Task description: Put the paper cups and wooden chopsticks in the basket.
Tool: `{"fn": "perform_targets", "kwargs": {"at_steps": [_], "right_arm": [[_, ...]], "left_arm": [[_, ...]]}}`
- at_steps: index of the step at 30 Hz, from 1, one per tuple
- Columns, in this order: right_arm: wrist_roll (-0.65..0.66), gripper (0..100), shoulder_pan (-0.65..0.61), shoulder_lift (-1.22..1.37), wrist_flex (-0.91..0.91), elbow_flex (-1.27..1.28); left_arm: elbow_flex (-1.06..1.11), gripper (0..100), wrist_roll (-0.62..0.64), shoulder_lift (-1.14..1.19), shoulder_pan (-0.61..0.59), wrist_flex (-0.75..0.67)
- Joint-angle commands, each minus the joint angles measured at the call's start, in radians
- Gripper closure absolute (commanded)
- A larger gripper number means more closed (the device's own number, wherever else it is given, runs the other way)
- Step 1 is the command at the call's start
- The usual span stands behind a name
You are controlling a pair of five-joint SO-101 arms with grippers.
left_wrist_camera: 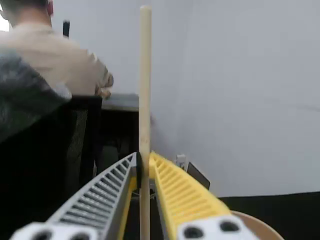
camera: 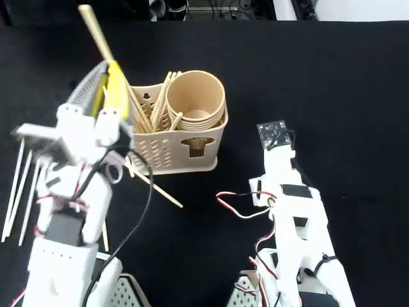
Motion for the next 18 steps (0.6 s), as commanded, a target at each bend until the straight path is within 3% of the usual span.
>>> {"fn": "perform_targets", "kwargs": {"at_steps": [1,4,6,10,14,18], "right_arm": [[0.006,98.6,-0.005,-0.004,0.006,-0.008],[0.006,98.6,-0.005,-0.004,0.006,-0.008],[0.006,98.6,-0.005,-0.004,0.006,-0.008],[0.006,98.6,-0.005,-0.004,0.006,-0.008],[0.006,98.6,-0.005,-0.004,0.006,-0.008],[0.006,98.6,-0.005,-0.004,0.006,-0.008]], "left_arm": [[0.022,97,0.002,0.018,0.012,-0.014],[0.061,97,0.002,0.000,0.012,-0.008],[0.050,95,0.002,-0.021,0.012,0.072],[-0.111,85,0.046,-0.071,0.008,0.420],[-0.420,82,0.049,-0.051,-0.024,0.822],[-0.690,82,0.049,0.100,-0.119,1.068]]}}
